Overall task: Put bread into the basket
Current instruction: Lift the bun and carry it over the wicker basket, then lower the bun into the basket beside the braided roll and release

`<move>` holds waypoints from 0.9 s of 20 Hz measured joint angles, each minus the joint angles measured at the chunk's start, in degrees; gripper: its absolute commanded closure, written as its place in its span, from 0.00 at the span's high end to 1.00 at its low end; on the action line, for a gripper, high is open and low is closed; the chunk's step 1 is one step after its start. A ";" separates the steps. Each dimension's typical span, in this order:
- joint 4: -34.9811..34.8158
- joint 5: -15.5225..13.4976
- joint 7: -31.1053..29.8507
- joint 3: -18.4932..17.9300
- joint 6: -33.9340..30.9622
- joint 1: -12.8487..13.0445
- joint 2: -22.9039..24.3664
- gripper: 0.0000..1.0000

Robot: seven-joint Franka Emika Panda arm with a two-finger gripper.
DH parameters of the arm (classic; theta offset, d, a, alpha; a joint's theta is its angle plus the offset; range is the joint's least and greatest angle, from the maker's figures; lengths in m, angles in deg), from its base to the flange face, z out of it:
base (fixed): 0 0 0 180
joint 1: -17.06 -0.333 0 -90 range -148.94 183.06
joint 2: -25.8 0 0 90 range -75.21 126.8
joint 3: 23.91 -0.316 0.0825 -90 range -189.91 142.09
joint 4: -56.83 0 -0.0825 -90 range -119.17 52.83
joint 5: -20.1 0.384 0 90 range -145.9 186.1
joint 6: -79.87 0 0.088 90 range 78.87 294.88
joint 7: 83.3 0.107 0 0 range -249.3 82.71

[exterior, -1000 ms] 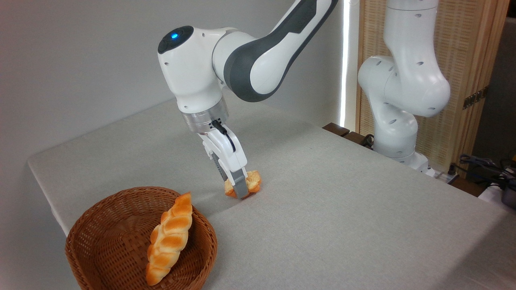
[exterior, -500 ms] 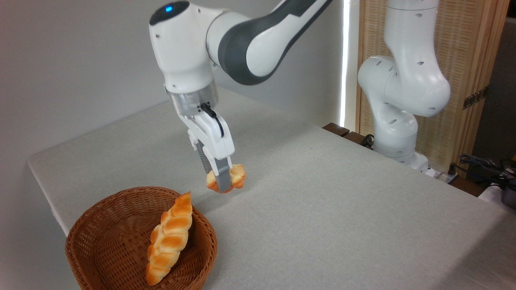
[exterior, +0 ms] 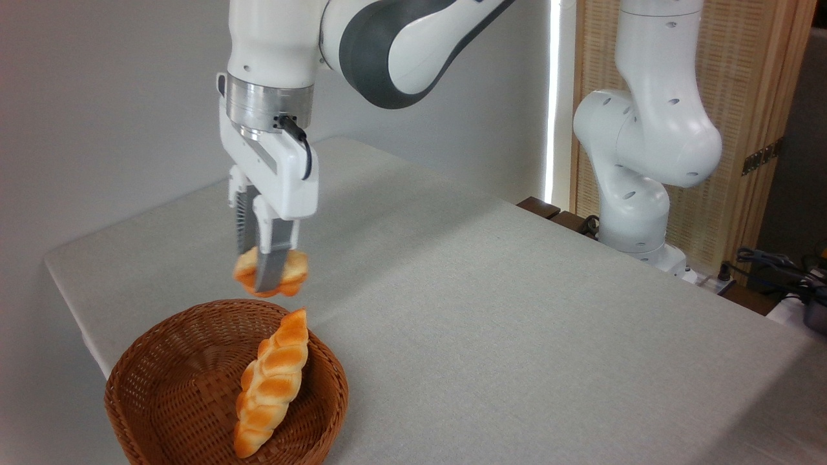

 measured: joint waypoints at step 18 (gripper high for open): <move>-0.05 0.00 -4.38 -0.06 11.50 -0.10 -2.84 1.00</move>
